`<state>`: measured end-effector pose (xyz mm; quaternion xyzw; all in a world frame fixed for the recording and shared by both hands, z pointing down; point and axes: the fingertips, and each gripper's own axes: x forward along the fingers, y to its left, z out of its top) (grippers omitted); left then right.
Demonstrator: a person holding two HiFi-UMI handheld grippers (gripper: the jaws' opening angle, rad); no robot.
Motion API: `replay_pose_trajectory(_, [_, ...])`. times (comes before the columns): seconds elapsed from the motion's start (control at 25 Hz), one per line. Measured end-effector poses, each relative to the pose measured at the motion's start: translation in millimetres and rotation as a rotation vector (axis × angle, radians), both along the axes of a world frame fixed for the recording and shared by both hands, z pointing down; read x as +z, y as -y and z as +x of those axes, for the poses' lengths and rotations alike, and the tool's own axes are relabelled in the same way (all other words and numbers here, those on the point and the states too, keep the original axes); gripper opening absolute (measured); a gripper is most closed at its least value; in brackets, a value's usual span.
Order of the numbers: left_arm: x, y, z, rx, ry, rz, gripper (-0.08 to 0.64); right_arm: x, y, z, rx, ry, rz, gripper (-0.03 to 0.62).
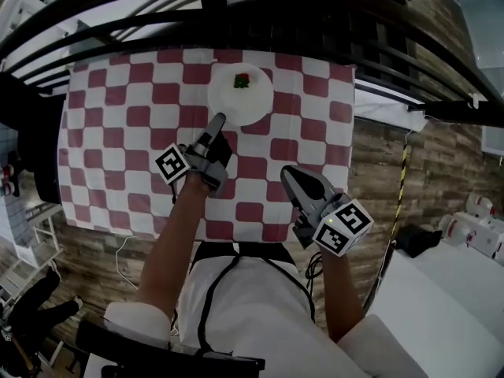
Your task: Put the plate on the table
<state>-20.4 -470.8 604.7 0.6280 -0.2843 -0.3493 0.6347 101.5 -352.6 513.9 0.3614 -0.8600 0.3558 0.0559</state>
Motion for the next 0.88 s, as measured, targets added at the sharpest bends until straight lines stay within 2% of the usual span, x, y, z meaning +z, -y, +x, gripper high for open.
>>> replay_pose_trajectory(0.36, [36,39,15,-0.038,0.017,-0.036,0.015,19,34,17,-0.008,0.004,-0.042,0.008])
replay_pose_trajectory(0.88, [63,58,23,-0.104,0.020,-0.075,0.014,34,41,21,-0.031,0.015,-0.077,0.008])
